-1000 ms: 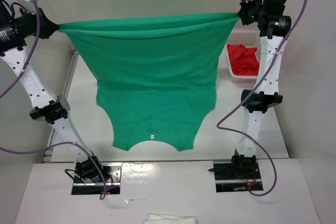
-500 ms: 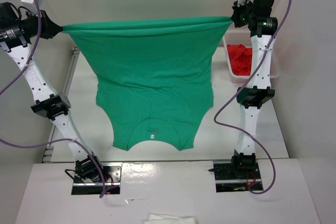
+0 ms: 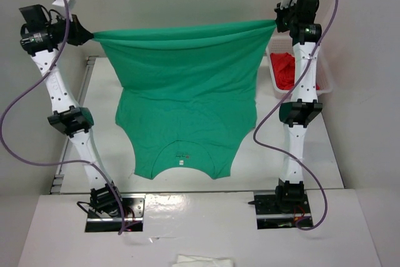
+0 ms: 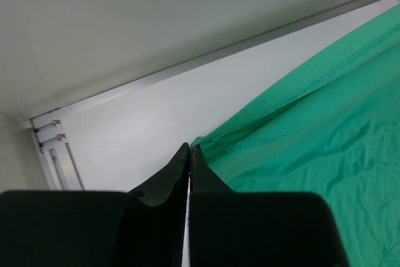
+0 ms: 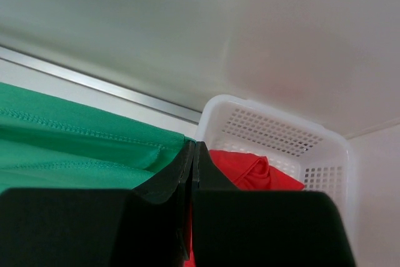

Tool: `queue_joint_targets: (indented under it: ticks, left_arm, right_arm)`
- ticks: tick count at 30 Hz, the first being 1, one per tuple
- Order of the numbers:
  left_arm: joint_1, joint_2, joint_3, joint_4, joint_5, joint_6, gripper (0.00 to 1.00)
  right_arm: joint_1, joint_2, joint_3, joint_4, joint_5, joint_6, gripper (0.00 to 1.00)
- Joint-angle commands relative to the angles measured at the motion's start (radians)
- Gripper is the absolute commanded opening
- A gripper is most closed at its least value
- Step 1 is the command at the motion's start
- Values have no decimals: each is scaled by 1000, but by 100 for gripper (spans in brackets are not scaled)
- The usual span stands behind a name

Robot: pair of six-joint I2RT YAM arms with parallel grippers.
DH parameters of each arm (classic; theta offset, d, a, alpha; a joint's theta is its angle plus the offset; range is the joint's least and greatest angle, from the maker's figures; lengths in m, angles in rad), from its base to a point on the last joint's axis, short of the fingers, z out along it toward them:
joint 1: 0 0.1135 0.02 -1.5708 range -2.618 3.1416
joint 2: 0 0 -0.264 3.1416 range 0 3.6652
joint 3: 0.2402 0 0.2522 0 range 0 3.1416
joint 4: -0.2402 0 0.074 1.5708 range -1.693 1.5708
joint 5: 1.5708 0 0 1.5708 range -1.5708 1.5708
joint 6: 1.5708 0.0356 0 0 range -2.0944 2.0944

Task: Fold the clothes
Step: Fold the tank top

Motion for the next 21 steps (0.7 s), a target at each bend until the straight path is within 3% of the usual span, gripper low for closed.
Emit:
queue_joint_targets:
  ticks: [1, 13, 21]
  left_arm:
    - [-47, 58, 18, 40, -50, 10, 0]
    - [-90, 47, 18, 98, -112, -31, 0]
    - [-30, 4, 18, 118, -75, -49, 0]
  right_arm:
    - [2, 37, 41, 110, 55, -10, 0]
    - [42, 28, 41, 96, 64, -10, 0]
    - [53, -3, 41, 53, 89, -41, 0]
